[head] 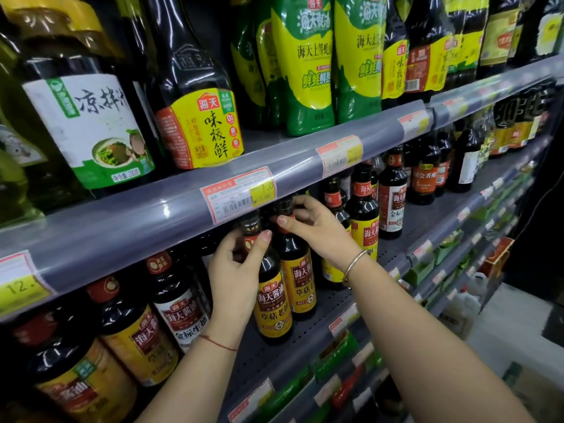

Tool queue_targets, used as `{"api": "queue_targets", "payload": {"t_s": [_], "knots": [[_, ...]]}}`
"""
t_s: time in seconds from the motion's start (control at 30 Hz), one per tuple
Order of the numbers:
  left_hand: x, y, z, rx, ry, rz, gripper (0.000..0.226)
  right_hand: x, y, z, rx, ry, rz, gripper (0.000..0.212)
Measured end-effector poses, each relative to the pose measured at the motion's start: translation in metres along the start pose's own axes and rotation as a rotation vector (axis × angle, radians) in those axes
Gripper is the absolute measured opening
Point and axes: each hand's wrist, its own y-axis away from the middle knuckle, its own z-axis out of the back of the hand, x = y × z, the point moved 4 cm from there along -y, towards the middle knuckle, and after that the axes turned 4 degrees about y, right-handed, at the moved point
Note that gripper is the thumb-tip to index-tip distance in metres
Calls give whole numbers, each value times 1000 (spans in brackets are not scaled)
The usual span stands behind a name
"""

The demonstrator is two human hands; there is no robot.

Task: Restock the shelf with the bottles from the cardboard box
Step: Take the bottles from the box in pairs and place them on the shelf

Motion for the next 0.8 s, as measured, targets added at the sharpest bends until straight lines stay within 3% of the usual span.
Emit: {"api": "queue_targets", "payload": {"t_s": [0.1, 0.2, 0.3, 0.5, 0.63, 0.8], "knots": [[4, 6, 2, 40, -12, -8, 40, 0, 14, 2, 4, -1, 17, 56], [16, 21, 7, 127, -52, 16, 77, -13, 37, 4, 29, -36, 26, 70], [39, 39, 13, 168, -92, 121, 99, -39, 59, -2, 50, -54, -43, 78], [77, 66, 15, 256, -186, 244, 91, -82, 78, -20, 96, 21, -139, 93], [85, 67, 17, 234, -234, 263, 73, -93, 80, -23, 18, 94, -149, 80], [85, 68, 15, 175, -232, 247, 69, -95, 80, -24, -78, 117, -118, 75]]}}
